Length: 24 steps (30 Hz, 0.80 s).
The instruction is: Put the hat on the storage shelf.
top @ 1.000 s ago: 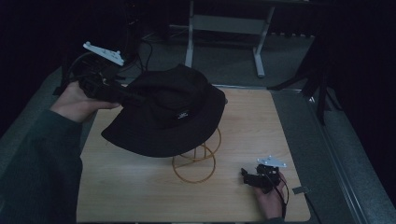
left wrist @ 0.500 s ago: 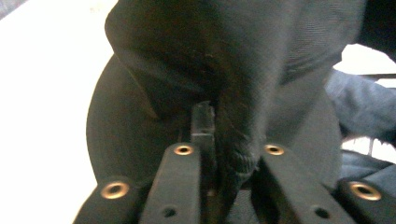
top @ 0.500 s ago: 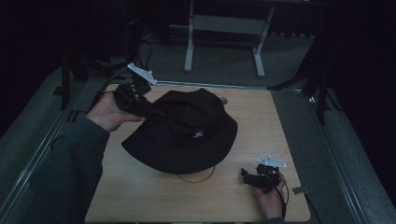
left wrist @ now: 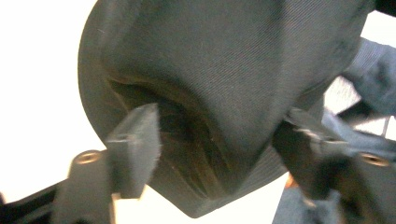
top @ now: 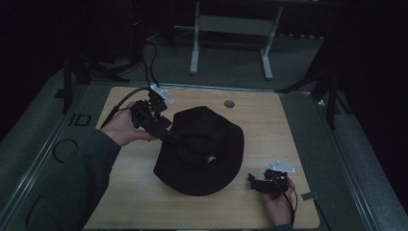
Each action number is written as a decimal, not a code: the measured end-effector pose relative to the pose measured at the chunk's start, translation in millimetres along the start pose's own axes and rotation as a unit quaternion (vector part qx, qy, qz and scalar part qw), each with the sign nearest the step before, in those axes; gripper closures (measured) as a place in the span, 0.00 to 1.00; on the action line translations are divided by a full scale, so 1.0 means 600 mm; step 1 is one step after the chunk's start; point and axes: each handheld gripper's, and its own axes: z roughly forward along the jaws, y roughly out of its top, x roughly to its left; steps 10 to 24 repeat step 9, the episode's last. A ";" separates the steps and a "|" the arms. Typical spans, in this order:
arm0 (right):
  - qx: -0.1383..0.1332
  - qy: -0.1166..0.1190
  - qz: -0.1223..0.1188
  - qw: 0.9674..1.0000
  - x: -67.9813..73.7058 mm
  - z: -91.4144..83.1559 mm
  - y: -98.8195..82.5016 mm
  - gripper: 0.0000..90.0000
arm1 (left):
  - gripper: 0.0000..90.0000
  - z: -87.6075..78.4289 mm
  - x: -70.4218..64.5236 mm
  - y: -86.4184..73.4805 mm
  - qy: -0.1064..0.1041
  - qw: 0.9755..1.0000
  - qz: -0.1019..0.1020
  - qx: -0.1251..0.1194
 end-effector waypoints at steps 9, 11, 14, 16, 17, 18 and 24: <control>0.000 0.000 0.000 1.000 0.000 0.000 0.000 0.14 | 0.24 -0.059 0.020 -0.029 0.020 0.997 -0.035 -0.067; 0.000 0.000 0.000 1.000 0.000 0.000 0.000 0.14 | 0.24 -0.059 0.020 -0.029 0.020 0.997 -0.035 -0.067; 0.000 0.000 0.000 1.000 0.000 0.000 0.000 0.14 | 0.24 -0.059 0.020 -0.029 0.020 0.997 -0.035 -0.067; 0.000 0.000 0.000 1.000 0.000 0.000 0.000 0.14 | 0.24 -0.059 0.020 -0.029 0.020 0.997 -0.035 -0.067; 0.000 0.000 0.000 1.000 0.000 0.000 0.000 0.14 | 0.24 -0.059 0.020 -0.029 0.020 0.997 -0.035 -0.067; 0.000 0.000 0.000 1.000 0.000 0.000 0.000 0.14 | 0.24 -0.059 0.020 -0.029 0.020 0.997 -0.035 -0.067; 0.000 0.000 0.000 1.000 0.000 0.000 0.000 0.14 | 0.24 -0.059 0.020 -0.029 0.020 0.997 -0.035 -0.067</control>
